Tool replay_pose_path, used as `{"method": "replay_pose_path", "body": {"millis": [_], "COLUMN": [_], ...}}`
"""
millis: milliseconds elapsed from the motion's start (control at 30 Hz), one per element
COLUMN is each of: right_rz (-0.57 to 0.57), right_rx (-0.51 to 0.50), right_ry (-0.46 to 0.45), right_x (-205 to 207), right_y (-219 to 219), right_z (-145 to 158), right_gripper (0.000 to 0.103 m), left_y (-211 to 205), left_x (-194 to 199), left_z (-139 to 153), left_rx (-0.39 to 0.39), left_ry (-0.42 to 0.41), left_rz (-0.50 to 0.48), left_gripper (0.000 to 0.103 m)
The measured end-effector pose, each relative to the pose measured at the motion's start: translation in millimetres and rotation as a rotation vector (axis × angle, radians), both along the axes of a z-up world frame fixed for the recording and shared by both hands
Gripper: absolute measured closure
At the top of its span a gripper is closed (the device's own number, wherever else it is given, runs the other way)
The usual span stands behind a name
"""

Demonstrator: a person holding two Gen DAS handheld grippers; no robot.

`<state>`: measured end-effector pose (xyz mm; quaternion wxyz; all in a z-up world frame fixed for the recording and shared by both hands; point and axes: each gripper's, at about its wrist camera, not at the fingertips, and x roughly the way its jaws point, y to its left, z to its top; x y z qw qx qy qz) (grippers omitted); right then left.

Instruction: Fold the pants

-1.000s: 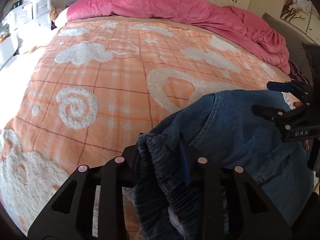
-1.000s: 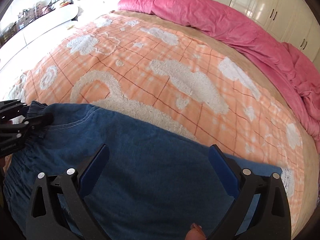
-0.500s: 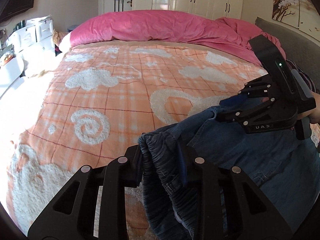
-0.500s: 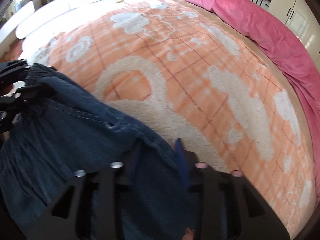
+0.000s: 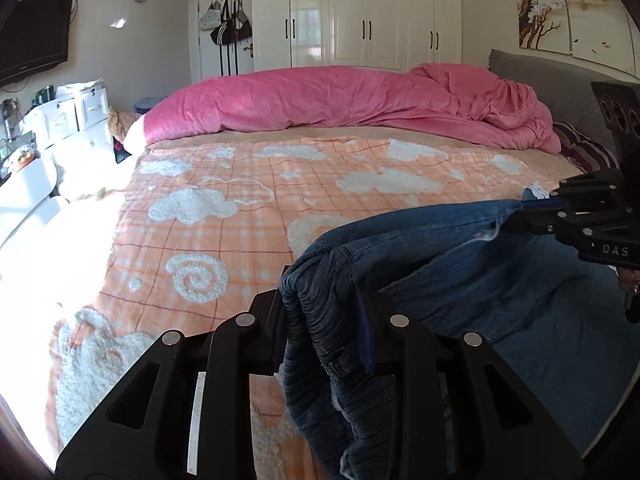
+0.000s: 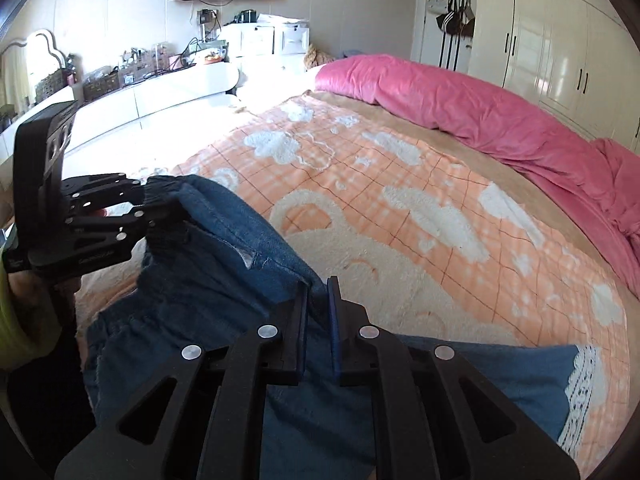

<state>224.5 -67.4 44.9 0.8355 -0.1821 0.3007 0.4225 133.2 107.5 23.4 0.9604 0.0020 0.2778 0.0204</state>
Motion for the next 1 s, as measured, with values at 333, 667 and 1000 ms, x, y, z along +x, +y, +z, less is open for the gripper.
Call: {"method": "replay_pose_path", "body": {"millis": [333,667,1000], "right_rz": [-0.015,0.034,0.03], "right_rx": [0.074,-0.032,-0.05], "right_ry": [0.068,0.143,0.194], "right_x": [-100,-160,-169], "right_y": [-49,-40,-37], "right_z": [-11,-57,-77], "right_gripper": [0.095,0.094,0.091], "left_y": [-29,-28,-5], "left_x": [-82,-114,-144], "left_z": [6,-35,4], "left_rx": [-0.008,-0.004,-0.093], "left_ry": [0.054,0.288,0.21], "left_rz": [-0.179,-0.173,-0.067], "left_gripper": [0.082,0.082,0.082]}}
